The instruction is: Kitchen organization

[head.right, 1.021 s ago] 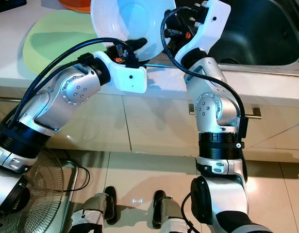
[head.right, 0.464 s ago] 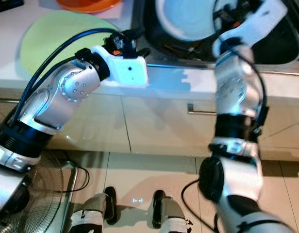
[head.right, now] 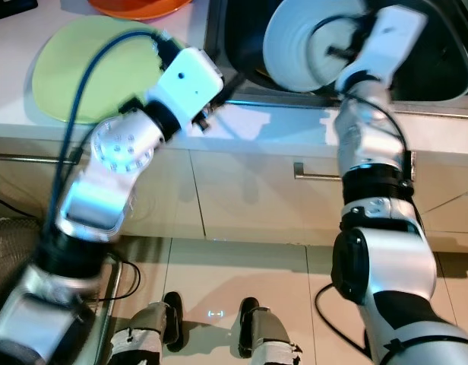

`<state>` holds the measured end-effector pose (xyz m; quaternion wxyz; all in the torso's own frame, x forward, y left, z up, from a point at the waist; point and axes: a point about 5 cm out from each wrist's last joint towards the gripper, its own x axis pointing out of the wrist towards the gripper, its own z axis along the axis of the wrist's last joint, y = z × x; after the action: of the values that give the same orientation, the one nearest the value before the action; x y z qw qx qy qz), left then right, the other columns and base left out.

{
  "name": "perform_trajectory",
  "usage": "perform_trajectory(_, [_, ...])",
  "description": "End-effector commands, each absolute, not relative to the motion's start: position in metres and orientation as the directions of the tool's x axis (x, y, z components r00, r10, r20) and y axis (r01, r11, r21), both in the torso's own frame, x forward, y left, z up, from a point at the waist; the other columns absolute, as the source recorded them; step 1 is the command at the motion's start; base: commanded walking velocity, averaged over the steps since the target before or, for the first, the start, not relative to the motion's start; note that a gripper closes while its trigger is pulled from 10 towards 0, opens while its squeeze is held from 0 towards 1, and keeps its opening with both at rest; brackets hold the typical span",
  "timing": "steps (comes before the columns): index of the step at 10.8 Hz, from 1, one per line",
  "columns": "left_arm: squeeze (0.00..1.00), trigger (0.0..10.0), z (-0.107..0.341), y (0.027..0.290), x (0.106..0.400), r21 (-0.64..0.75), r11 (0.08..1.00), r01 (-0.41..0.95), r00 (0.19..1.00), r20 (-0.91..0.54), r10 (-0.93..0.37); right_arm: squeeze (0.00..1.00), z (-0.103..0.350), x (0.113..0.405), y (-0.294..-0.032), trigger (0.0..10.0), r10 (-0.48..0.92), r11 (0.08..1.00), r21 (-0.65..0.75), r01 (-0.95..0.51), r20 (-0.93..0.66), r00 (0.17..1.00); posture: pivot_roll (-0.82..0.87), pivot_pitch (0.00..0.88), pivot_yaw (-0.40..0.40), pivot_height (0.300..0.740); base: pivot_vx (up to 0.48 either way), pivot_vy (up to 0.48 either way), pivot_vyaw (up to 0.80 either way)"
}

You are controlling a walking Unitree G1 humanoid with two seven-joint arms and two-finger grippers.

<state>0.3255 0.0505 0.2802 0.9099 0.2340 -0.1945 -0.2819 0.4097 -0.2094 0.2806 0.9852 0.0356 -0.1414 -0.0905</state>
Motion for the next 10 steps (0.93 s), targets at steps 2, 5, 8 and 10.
perform_trajectory(2, [0.00,10.0,0.283,0.053,0.322,0.451,0.774,0.443,0.783,0.226,-0.580,0.00,0.284,0.413,-0.206,10.0,-0.162,0.987,0.052,0.153,0.296,0.941,0.20,0.272,-0.030,0.740,0.000,0.000,0.00])
perform_trajectory(5, [0.00,10.0,0.281,0.054,0.320,0.437,0.779,0.449,0.803,0.185,-0.566,1.00,0.272,0.417,-0.194,10.0,-0.106,0.994,0.011,0.107,0.264,0.959,0.20,0.281,-0.034,0.740,0.000,0.000,0.00])
perform_trajectory(8, [0.00,10.0,0.281,0.057,0.320,0.476,0.773,0.420,0.811,0.185,-0.555,0.00,0.274,0.417,-0.188,10.0,-0.072,0.997,0.023,0.069,0.288,0.955,0.20,0.286,-0.034,0.740,0.000,0.000,0.00])
perform_trajectory(10, [0.00,10.0,0.284,0.062,0.318,0.581,0.735,0.350,0.805,0.215,-0.554,0.00,0.280,0.415,-0.180,10.0,-0.046,0.996,0.082,0.020,0.330,0.943,0.19,0.288,-0.032,0.740,0.000,0.000,0.00])
